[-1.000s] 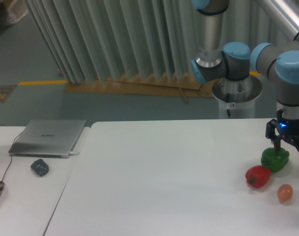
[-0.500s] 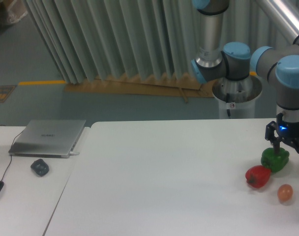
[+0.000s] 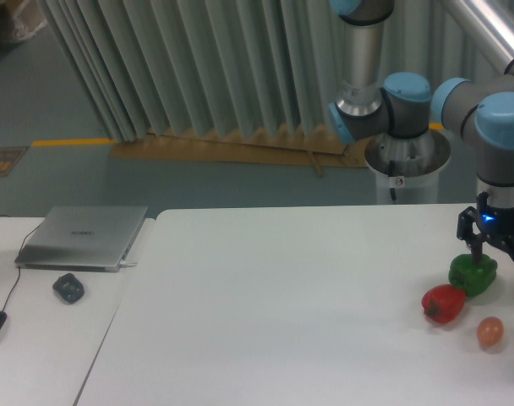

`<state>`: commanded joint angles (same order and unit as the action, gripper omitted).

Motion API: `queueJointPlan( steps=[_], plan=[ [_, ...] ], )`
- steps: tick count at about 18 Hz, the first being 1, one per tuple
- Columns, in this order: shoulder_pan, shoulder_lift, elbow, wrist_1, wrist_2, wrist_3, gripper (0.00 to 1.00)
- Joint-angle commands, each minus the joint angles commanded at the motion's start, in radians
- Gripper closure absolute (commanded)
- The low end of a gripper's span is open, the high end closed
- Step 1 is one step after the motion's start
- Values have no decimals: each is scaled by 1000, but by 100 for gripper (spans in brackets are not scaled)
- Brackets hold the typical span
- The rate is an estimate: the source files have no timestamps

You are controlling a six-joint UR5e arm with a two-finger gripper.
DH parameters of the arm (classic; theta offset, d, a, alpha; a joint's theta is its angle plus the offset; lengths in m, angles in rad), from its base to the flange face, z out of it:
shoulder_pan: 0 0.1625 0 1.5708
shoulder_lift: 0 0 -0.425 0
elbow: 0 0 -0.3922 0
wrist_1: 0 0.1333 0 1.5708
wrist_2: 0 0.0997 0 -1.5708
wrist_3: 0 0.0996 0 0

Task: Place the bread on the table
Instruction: 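Open the gripper to release the green pepper on the table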

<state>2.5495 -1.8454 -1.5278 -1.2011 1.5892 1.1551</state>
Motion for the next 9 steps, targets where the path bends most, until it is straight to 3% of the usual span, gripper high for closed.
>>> queueJointPlan(
  steps=[9],
  plan=[
    [-5, 0, 2, 2, 2, 0, 0]
  ],
)
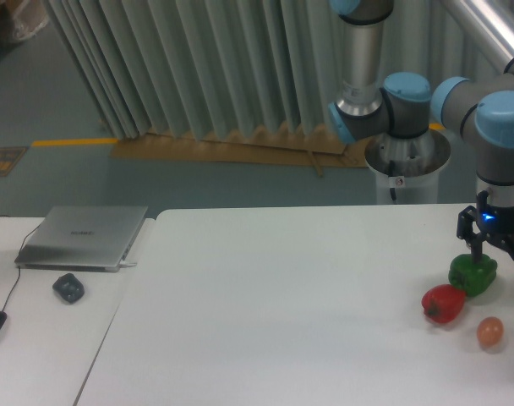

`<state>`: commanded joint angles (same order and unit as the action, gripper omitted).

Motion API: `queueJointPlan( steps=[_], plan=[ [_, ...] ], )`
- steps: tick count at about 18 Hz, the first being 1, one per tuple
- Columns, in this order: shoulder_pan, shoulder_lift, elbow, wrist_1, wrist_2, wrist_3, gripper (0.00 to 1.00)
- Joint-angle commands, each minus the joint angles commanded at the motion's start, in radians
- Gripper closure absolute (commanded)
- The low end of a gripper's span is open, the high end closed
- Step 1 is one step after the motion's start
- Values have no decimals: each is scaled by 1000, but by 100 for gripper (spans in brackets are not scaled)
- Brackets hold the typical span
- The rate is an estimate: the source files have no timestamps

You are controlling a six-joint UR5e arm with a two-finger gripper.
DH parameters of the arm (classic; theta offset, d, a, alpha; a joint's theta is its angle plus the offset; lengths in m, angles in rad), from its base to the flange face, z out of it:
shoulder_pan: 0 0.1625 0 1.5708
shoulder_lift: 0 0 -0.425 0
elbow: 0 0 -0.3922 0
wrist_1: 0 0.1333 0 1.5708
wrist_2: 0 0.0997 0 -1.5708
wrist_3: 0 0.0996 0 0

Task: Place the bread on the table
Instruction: 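Open the gripper to release the green pepper on the table, then raise the gripper up and away from the green pepper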

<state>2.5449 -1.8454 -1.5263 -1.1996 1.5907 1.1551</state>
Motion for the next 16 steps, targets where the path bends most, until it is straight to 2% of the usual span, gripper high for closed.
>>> queueJointPlan(
  steps=[8, 10, 12, 14, 16],
  plan=[
    [38, 17, 9, -2, -2, 14, 0],
    [74, 5, 21, 2, 3, 50, 0],
    [141, -3, 22, 35, 2, 103, 0],
    [204, -14, 21, 51, -11, 103, 0],
    [265, -50, 28, 58, -17, 71, 0]
  ],
)
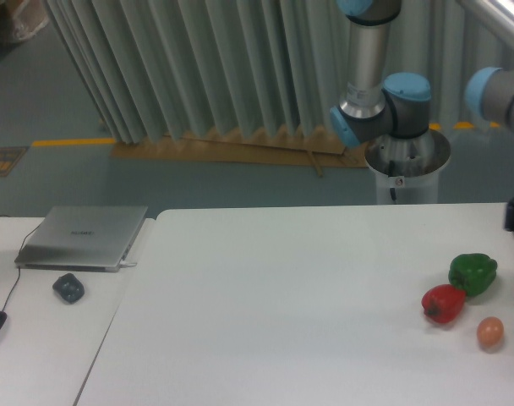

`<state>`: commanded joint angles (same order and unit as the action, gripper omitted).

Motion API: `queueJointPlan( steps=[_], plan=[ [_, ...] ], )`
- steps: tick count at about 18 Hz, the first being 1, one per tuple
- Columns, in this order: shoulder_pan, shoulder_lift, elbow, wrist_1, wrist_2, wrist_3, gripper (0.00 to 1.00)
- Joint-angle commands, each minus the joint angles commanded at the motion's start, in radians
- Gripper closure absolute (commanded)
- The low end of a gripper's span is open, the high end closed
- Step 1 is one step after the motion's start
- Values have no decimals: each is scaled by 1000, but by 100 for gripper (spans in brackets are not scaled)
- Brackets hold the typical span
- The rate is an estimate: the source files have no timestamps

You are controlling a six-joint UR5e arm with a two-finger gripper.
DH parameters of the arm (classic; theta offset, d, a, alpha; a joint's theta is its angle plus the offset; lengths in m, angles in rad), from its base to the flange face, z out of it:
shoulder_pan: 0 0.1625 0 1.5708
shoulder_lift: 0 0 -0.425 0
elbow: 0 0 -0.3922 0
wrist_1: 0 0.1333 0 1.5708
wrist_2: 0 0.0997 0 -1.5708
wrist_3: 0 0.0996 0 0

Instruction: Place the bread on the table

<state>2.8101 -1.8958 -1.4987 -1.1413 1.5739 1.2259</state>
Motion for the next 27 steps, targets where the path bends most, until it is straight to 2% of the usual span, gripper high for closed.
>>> queueJointPlan(
  steps=[3, 8, 14, 17, 22, 27],
  plan=[
    [12, -22, 26, 6, 0, -172, 0],
    [11, -34, 32, 14, 8, -284, 0],
    [68, -81, 32, 103, 5, -324, 0],
    [81, -126, 48, 136, 2, -335, 0],
    [78, -195, 40, 134, 2, -348, 0],
    [77, -187, 38, 111, 3, -338, 0]
  ],
)
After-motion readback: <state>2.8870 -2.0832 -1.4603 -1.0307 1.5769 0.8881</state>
